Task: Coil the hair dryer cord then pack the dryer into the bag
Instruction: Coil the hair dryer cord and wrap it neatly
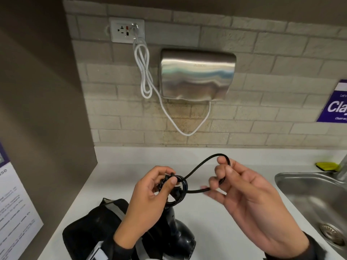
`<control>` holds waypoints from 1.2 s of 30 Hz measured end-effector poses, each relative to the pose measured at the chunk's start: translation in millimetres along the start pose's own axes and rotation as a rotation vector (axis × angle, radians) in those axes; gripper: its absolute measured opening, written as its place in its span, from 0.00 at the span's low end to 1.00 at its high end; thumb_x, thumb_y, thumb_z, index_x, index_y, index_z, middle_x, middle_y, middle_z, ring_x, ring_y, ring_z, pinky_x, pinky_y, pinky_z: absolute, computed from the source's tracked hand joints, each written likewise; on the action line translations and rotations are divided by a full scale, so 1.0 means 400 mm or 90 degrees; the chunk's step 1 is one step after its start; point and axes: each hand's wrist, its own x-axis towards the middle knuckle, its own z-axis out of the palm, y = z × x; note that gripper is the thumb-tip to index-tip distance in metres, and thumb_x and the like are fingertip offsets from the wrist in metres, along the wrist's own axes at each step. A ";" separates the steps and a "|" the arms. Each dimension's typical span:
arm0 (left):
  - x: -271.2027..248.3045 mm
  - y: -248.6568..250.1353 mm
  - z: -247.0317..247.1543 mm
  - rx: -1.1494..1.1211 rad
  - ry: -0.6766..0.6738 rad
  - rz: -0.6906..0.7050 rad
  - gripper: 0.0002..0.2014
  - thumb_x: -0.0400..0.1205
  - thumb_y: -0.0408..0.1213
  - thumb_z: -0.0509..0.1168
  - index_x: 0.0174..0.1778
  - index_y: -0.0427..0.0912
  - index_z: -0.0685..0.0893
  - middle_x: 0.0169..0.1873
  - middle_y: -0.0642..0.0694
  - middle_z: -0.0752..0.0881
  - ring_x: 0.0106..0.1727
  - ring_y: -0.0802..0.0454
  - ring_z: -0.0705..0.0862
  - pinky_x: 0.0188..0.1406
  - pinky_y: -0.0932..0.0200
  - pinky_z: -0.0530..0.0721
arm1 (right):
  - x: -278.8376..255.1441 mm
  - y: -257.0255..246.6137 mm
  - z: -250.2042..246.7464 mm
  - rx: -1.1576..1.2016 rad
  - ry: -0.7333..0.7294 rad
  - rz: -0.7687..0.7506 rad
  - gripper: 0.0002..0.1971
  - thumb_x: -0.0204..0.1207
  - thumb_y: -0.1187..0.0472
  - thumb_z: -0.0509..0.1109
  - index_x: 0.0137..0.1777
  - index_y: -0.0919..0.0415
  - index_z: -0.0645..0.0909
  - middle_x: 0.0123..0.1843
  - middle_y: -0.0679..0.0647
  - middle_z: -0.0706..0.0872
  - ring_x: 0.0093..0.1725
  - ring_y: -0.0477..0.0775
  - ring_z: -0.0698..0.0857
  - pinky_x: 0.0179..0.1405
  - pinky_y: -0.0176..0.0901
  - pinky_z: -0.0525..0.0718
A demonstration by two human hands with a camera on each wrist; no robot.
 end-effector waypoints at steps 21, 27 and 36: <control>0.017 0.019 -0.006 -0.510 -0.028 -0.353 0.11 0.72 0.27 0.68 0.50 0.37 0.86 0.34 0.38 0.86 0.32 0.46 0.86 0.37 0.54 0.87 | 0.081 -0.028 0.029 0.145 0.040 0.064 0.13 0.80 0.64 0.59 0.61 0.66 0.79 0.31 0.47 0.75 0.19 0.42 0.66 0.10 0.25 0.62; -0.001 0.010 -0.017 -0.275 0.016 -0.215 0.07 0.80 0.25 0.68 0.48 0.41 0.87 0.31 0.43 0.81 0.28 0.52 0.77 0.35 0.60 0.78 | 0.089 -0.028 0.011 -0.114 0.036 0.062 0.11 0.80 0.67 0.61 0.56 0.68 0.82 0.29 0.55 0.75 0.24 0.47 0.65 0.17 0.36 0.66; -0.035 -0.015 -0.008 0.109 0.005 0.025 0.12 0.75 0.39 0.78 0.49 0.57 0.86 0.40 0.55 0.88 0.41 0.58 0.87 0.42 0.70 0.83 | 0.096 -0.048 -0.010 -0.443 0.048 -0.026 0.11 0.81 0.59 0.67 0.40 0.62 0.84 0.28 0.55 0.70 0.26 0.48 0.65 0.24 0.36 0.69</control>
